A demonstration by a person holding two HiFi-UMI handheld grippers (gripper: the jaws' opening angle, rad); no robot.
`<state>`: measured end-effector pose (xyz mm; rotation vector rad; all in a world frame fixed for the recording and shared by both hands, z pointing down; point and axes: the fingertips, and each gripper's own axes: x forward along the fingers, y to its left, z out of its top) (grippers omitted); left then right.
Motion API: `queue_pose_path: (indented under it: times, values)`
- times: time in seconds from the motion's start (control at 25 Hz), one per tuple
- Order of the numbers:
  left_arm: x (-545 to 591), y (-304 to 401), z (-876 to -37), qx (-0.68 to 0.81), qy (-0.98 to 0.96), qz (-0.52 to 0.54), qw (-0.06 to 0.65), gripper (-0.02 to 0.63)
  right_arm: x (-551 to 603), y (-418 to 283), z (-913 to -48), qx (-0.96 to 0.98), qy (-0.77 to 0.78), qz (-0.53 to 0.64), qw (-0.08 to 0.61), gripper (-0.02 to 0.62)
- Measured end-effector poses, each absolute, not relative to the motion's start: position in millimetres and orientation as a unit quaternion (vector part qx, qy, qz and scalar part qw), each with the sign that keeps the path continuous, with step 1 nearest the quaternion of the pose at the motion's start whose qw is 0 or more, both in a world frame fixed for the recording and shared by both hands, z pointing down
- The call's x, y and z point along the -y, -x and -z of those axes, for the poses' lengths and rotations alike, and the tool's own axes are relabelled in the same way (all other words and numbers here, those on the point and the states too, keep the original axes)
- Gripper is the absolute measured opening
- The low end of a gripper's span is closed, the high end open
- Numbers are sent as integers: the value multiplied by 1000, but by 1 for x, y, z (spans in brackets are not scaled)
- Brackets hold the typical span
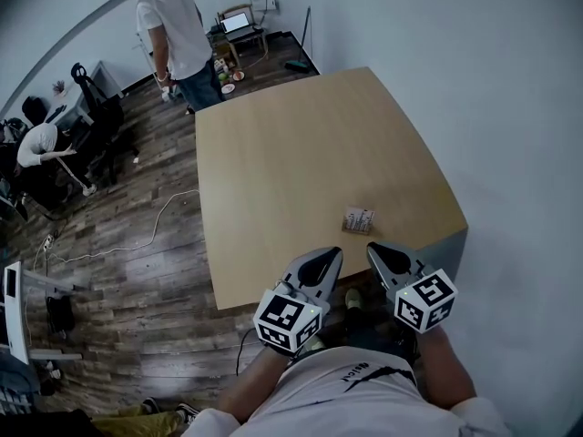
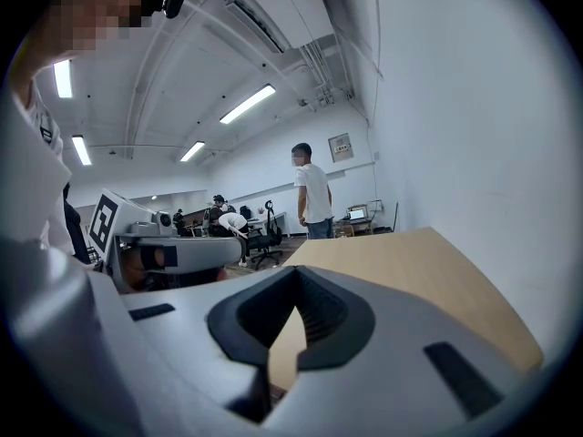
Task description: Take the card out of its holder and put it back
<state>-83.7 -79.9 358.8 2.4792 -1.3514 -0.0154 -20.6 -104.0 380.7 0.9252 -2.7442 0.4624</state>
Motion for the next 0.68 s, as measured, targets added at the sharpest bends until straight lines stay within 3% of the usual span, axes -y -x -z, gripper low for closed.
queue_pose_path:
  times: [0.68]
  values:
    - [78, 82, -365, 477, -864, 10, 162, 12, 100, 23, -385, 936, -299, -150, 110, 14]
